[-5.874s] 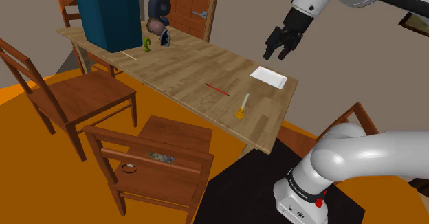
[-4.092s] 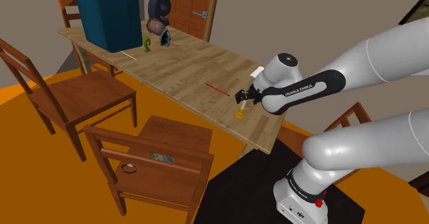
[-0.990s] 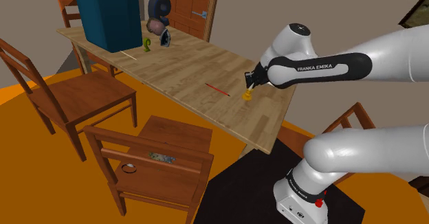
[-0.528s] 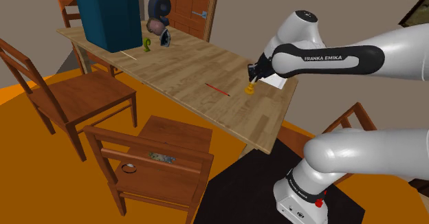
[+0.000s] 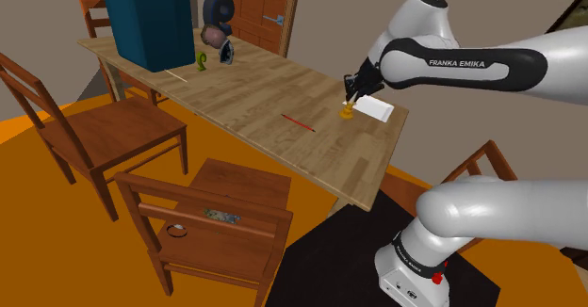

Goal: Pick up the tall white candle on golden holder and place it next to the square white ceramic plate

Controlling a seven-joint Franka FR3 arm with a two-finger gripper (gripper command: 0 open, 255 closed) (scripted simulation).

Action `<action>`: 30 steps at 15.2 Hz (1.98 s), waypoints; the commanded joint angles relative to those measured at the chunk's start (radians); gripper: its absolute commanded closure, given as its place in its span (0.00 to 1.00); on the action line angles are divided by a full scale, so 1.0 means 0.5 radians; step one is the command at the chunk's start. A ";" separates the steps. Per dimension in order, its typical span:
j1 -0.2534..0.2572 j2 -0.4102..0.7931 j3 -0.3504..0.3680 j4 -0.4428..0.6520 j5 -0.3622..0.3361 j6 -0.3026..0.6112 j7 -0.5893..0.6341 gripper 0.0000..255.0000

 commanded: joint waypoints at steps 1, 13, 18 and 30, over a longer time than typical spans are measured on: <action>0.001 -0.006 -0.003 0.046 0.002 -0.053 -0.006 1.00; -0.141 0.323 -0.461 0.293 -0.086 0.067 -0.509 1.00; -0.161 0.552 -0.681 0.483 -0.061 0.121 -0.763 1.00; -0.132 1.233 -1.177 1.166 0.322 0.093 -1.467 1.00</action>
